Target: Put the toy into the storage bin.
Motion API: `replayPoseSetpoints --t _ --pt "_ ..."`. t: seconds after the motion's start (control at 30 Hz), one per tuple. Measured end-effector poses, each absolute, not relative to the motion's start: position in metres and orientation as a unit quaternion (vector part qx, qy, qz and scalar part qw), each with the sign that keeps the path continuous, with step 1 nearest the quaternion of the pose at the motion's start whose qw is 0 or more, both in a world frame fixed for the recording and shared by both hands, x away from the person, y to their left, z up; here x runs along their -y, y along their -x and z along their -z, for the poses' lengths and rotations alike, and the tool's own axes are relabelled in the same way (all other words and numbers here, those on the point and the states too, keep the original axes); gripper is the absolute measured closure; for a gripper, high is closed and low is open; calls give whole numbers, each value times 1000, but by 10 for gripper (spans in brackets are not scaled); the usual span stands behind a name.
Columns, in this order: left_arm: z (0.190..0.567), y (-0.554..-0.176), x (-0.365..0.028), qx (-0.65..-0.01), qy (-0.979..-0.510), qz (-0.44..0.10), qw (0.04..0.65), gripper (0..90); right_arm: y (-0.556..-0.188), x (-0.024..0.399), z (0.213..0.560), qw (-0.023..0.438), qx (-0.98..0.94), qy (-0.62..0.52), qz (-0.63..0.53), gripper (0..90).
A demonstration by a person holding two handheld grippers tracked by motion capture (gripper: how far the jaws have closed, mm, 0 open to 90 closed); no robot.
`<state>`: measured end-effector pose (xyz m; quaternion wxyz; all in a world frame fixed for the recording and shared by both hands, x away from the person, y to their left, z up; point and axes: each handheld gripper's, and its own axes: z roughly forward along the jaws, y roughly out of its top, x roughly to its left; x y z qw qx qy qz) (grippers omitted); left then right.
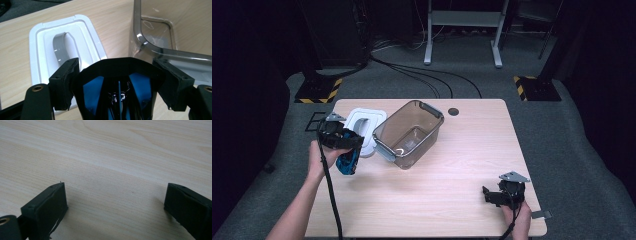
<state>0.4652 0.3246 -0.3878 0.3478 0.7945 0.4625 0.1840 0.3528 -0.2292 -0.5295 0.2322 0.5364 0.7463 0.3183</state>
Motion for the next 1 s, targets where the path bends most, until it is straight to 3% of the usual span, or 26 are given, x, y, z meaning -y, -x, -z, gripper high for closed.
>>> replayPoseSetpoints --t 1.0 --pt "360 -522 -313 -471 -775 -244 344 252 -353 229 530 233 -747 -536 -318 36"
